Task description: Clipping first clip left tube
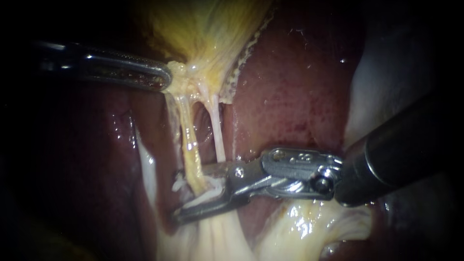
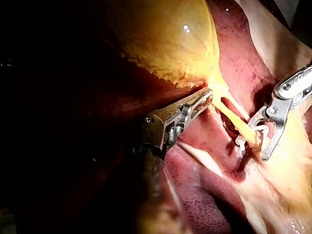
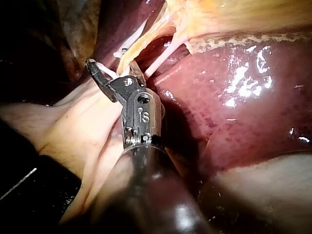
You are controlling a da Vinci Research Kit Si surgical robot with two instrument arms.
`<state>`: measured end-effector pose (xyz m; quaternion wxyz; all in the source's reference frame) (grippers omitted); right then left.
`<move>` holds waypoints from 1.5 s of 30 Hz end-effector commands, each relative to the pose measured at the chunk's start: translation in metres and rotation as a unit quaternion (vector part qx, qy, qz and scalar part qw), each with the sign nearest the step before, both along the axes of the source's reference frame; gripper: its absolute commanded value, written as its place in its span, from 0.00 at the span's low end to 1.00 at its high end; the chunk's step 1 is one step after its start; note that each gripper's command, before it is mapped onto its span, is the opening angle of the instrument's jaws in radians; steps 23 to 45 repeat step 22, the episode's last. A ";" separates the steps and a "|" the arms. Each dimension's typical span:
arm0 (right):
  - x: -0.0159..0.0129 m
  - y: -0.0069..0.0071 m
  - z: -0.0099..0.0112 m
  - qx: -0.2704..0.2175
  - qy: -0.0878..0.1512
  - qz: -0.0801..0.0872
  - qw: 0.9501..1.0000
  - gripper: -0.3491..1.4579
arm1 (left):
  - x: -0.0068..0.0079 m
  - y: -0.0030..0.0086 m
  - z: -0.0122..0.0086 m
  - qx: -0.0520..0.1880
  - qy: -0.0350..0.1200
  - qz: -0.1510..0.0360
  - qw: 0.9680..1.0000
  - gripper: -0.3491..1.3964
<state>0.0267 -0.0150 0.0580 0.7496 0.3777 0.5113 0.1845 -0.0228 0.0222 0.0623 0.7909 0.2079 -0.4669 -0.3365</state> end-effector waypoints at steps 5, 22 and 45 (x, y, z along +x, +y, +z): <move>-0.0003 0.0001 0.0000 0.025 -0.009 0.004 1.000 0.04 | 0.0000 -0.0001 0.0000 0.000 0.000 0.000 1.000 0.00; -0.0003 0.0006 0.0007 0.045 -0.010 -0.006 0.999 0.00 | 0.0000 -0.0001 0.0000 0.000 0.000 0.000 1.000 0.00; -0.0003 0.0006 0.0007 0.045 -0.010 -0.006 0.999 0.00 | 0.0000 -0.0001 0.0000 0.000 0.000 0.000 1.000 0.00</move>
